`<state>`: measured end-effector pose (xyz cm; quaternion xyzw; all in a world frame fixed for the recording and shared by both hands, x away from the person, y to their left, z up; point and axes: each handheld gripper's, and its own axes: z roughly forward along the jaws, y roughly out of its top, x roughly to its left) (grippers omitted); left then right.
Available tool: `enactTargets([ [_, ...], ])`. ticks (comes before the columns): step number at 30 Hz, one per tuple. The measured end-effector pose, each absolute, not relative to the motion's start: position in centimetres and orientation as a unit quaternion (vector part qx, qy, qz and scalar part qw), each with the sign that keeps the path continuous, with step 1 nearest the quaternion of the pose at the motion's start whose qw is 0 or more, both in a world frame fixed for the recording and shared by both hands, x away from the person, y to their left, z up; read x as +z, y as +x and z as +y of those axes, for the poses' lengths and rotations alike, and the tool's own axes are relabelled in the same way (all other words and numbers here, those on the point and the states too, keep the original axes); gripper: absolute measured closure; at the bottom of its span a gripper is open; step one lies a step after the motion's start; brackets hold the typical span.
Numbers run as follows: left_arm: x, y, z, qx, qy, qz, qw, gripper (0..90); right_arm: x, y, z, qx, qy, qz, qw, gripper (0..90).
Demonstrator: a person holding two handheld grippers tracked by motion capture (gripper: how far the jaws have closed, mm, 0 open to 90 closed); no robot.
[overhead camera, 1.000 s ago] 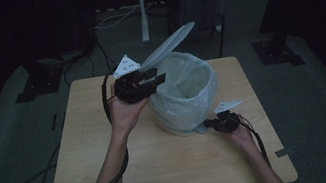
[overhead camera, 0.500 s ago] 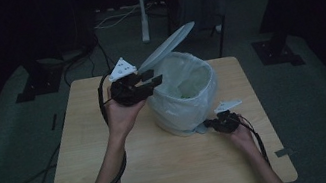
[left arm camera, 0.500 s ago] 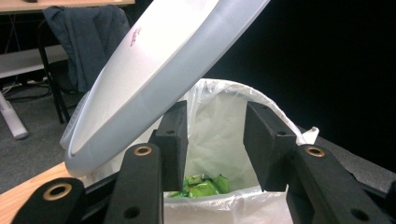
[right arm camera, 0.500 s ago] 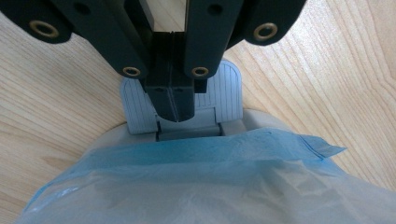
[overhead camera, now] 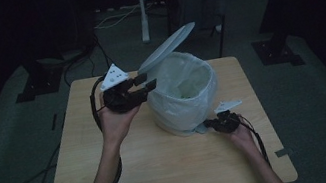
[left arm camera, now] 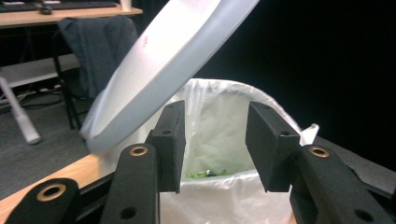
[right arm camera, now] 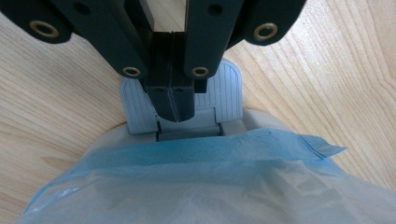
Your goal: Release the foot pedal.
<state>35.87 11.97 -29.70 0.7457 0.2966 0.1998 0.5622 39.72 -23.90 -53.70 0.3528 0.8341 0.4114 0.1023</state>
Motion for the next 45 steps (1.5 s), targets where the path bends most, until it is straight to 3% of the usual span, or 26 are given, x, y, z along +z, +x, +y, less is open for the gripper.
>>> enactTargets([
  [16,-31.9,36.1,15.0,0.197,0.736,0.341,0.550,56.3,-53.6,39.6,-23.9,0.415,0.358,0.830,0.104,89.9],
  [27,-32.4,36.3,15.0,0.196,0.738,0.346,0.545,56.4,-53.3,39.5,-23.8,0.411,0.350,0.834,0.112,89.9],
  [45,-35.2,36.2,18.3,0.203,0.728,0.393,0.524,55.2,-51.0,38.8,-27.7,0.394,0.384,0.813,0.191,89.9],
])
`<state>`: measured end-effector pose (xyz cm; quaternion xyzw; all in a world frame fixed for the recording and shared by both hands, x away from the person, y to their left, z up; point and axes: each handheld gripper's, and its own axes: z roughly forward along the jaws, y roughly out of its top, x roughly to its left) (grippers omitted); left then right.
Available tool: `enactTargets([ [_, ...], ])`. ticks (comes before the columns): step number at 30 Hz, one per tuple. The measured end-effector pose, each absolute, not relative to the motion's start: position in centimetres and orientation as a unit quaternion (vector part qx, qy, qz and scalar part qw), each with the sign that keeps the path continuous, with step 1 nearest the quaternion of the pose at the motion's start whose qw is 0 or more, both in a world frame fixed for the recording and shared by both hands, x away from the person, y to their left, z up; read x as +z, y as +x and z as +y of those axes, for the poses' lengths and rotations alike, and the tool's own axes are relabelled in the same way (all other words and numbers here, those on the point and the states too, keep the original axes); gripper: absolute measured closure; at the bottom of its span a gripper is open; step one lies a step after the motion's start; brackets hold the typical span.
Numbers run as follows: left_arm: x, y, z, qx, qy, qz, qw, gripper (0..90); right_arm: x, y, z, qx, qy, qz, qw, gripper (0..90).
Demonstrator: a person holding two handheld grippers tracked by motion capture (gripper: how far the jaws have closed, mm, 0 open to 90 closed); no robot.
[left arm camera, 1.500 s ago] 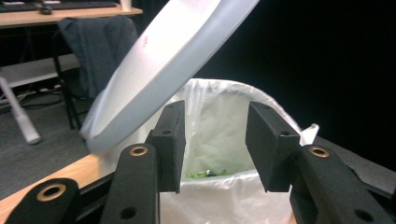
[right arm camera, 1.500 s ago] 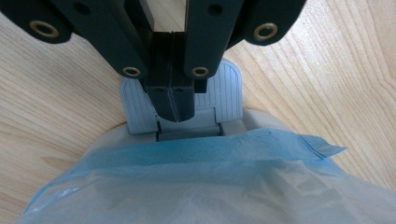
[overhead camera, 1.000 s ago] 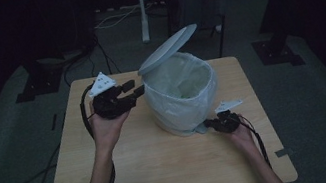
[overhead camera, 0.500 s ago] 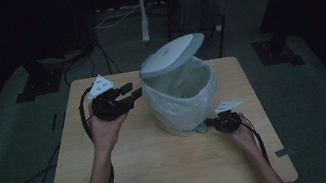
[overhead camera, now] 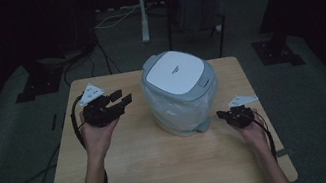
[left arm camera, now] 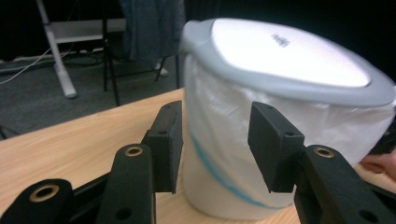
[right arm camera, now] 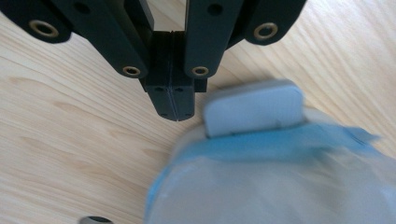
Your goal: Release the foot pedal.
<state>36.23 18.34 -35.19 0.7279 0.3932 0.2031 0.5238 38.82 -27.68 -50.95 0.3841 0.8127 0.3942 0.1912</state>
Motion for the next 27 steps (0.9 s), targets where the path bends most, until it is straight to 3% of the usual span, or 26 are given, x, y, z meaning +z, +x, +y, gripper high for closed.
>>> enactTargets([
  [25,-39.2,36.1,20.8,0.190,0.726,0.440,0.493,53.5,-51.3,38.9,-29.6,0.376,0.401,0.811,0.200,89.8],
  [27,-39.9,36.3,21.0,0.193,0.727,0.447,0.485,52.0,-51.3,39.0,-29.8,0.376,0.401,0.811,0.199,85.2],
])
